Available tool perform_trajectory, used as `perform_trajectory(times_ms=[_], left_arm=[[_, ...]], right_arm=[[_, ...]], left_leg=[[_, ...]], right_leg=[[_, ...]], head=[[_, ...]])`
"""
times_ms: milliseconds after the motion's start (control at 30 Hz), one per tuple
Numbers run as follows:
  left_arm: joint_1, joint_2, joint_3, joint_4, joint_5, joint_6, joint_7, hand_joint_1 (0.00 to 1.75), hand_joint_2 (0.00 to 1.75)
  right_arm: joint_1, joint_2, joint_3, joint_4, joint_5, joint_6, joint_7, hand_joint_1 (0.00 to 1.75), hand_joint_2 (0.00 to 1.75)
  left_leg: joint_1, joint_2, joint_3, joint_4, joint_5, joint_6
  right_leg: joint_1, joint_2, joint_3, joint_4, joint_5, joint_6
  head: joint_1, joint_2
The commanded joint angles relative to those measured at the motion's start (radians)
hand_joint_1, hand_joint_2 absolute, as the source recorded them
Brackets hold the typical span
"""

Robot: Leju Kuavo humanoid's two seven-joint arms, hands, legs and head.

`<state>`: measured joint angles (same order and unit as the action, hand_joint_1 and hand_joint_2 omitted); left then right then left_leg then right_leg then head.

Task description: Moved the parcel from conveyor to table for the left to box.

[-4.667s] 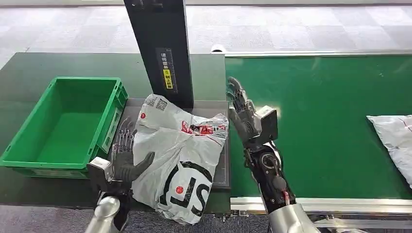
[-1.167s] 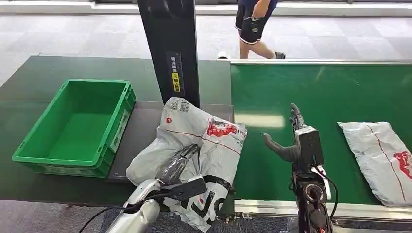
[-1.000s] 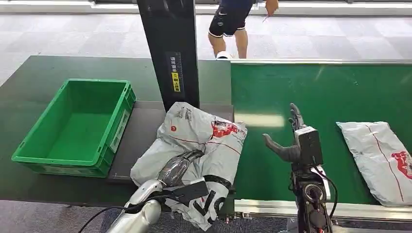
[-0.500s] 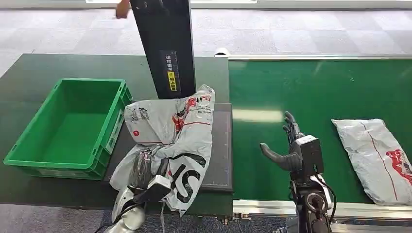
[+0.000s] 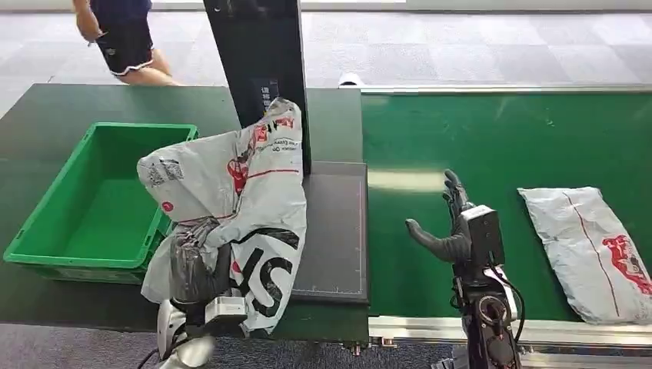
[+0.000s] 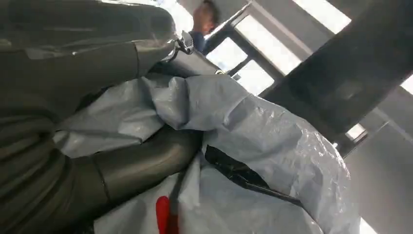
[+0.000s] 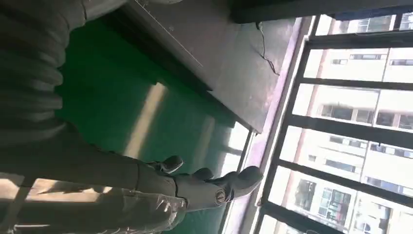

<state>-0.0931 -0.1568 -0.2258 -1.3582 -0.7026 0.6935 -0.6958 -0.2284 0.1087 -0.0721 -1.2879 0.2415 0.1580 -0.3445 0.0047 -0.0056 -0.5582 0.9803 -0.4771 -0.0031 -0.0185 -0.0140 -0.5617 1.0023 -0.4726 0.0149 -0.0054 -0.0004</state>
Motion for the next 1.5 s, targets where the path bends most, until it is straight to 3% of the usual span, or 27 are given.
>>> perform_trajectory(times_ms=[33,433,767,933,1000,1100,1133,1233,1500], left_arm=[[0.025,-0.016,0.11,-0.3,-0.126,0.005,-0.002,1.75,1.75],[-0.149,-0.018,0.389,-0.39,-0.61,0.005,-0.002,1.75,1.75],[-0.28,-0.033,0.572,-0.222,-0.74,0.005,-0.002,1.75,1.75],[-0.354,0.149,0.436,0.075,-0.868,0.005,0.477,1.75,1.75],[-0.369,0.183,0.427,0.176,-0.868,0.005,0.548,1.75,1.75],[-0.378,0.193,0.413,0.221,-0.866,0.005,0.56,1.75,1.75],[-0.438,0.197,0.426,0.411,-0.841,0.005,0.646,1.75,1.75],[-0.463,0.207,0.429,0.522,-0.843,-0.067,0.735,1.75,1.75],[-0.462,0.209,0.424,0.532,-0.846,-0.069,0.744,1.75,1.75]], right_arm=[[-0.026,-0.021,0.041,0.08,-0.014,-0.02,-0.009,0.0,1.75],[0.031,-0.029,0.078,0.052,-0.018,-0.02,-0.023,0.0,1.75],[0.063,-0.041,0.076,0.018,-0.024,-0.032,-0.019,0.0,1.75],[0.096,-0.039,0.066,-0.035,-0.007,-0.026,0.021,0.0,1.75],[0.088,-0.037,0.067,-0.029,-0.002,-0.024,0.027,0.0,1.75],[0.079,-0.03,0.061,-0.023,0.009,-0.02,0.036,0.0,1.75],[0.074,-0.037,0.064,-0.016,0.013,-0.016,0.036,0.0,1.75],[0.058,-0.039,0.077,0.004,0.033,-0.007,0.047,0.0,1.75],[0.055,-0.036,0.077,0.01,0.035,-0.007,0.048,0.0,1.75]], left_leg=[[0.001,0.001,-0.001,0.001,0.0,0.0],[0.002,0.001,-0.002,0.001,0.0,0.0],[0.002,0.0,0.0,0.0,0.001,-0.001],[0.001,-0.002,0.001,-0.001,0.001,0.0],[0.002,-0.002,0.0,-0.002,0.003,-0.001],[0.002,0.002,0.001,-0.001,0.001,-0.001],[0.002,0.003,0.001,-0.001,0.001,-0.001],[0.002,0.003,0.001,-0.001,0.002,-0.001],[0.003,0.005,-0.001,0.0,0.002,-0.001]], right_leg=[[0.001,0.002,-0.001,0.0,0.0,-0.001],[0.001,0.001,-0.002,0.0,0.001,-0.001],[0.002,0.001,-0.001,-0.001,0.001,-0.001],[0.001,-0.001,0.0,0.0,0.0,-0.001],[0.002,-0.001,0.0,-0.002,0.002,-0.002],[0.002,0.003,-0.001,-0.001,0.001,-0.002],[0.002,0.004,-0.001,0.0,0.001,-0.002],[0.002,0.003,-0.001,0.0,0.001,-0.002],[0.004,0.006,-0.003,-0.001,0.003,-0.004]], head=[[0.0,0.0],[-0.001,0.0],[0.0,0.0],[0.0,0.0],[0.0,0.0],[0.0,0.0],[0.0,0.0],[0.0,0.0],[0.0,0.0]])
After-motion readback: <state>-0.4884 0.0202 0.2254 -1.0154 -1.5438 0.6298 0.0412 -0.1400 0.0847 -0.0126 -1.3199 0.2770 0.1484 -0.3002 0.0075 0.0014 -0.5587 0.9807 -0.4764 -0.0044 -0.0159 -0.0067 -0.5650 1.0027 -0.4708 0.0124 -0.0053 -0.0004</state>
